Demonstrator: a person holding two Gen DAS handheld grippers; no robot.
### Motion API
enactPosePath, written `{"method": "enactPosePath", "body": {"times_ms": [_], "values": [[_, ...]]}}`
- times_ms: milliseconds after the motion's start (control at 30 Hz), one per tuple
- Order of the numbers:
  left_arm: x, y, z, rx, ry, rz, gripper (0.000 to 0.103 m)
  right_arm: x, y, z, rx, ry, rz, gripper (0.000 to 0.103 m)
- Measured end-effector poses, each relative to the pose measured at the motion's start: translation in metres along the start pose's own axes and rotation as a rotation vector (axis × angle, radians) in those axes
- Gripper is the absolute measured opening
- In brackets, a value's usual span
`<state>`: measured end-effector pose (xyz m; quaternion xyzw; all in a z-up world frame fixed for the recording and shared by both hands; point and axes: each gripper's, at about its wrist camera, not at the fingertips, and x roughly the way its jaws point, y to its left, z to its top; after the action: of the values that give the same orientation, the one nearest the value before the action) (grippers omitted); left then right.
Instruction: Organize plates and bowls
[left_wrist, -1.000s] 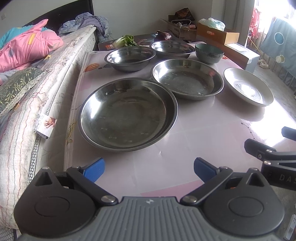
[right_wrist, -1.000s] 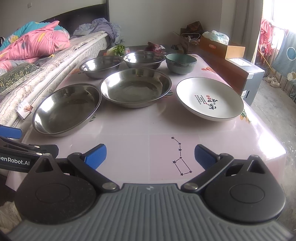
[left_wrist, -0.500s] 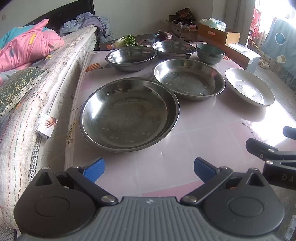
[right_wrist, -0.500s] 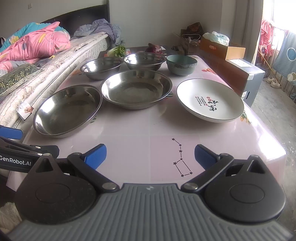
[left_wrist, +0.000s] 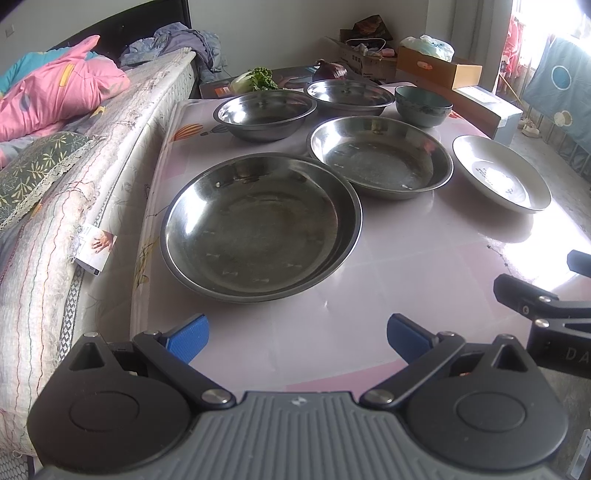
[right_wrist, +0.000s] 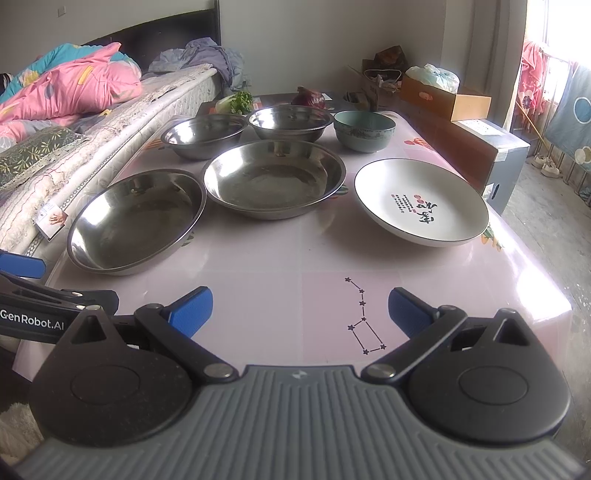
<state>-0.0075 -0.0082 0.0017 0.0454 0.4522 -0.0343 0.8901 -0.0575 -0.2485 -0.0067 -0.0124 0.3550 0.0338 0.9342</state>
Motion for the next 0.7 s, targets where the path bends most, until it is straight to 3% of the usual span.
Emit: {"method": "enactPosePath", "body": {"times_ms": [700], "values": [[0.0025, 0.0042, -0.0021, -0.001, 0.005, 0.001, 0.103, 0.0007, 0.0004, 0.0003, 0.0, 0.001, 0.0, 0.102]]}}
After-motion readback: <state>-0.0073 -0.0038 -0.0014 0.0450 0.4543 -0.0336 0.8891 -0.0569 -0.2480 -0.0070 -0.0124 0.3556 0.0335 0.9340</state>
